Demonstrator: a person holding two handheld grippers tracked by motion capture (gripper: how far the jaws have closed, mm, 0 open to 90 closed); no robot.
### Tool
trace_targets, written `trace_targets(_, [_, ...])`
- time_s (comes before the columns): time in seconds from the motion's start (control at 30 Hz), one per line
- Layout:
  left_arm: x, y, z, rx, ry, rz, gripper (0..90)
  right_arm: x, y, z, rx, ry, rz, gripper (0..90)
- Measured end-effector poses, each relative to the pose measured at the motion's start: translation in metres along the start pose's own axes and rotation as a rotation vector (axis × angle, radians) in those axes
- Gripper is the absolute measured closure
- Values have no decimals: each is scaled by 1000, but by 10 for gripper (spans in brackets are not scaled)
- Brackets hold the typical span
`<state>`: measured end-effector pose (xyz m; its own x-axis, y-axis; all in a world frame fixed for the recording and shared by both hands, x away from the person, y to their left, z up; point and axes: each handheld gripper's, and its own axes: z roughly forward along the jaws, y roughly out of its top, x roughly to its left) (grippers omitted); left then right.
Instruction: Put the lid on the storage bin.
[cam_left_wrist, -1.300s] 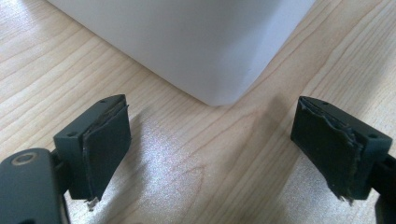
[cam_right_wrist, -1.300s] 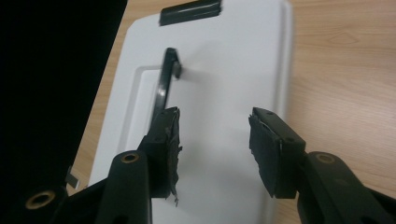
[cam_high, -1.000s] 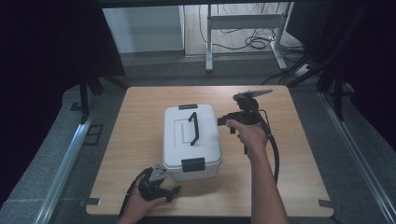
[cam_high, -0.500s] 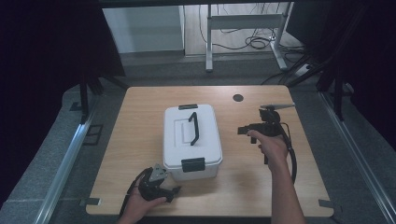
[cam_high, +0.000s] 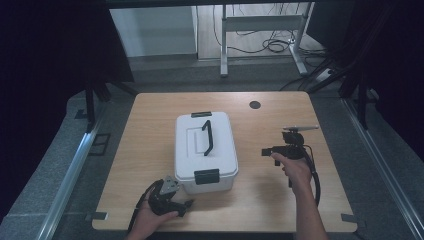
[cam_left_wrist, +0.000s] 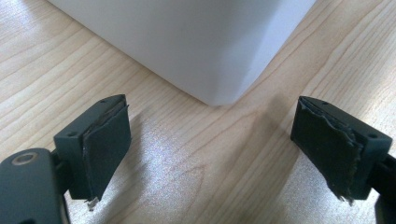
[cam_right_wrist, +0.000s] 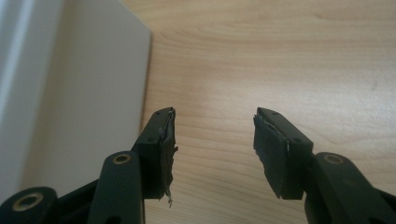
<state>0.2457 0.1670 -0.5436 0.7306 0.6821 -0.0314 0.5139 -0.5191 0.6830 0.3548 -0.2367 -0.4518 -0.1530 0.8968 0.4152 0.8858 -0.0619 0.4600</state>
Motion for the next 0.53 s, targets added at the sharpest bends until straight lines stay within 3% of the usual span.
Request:
trace_targets(0.23, [0, 0, 0, 1, 2, -3, 120, -11, -14, 13, 1, 6, -12, 489])
trace_targets(0.53, [0, 0, 0, 2, 3, -3, 120, -14, -15, 19, 3, 8, -13, 479])
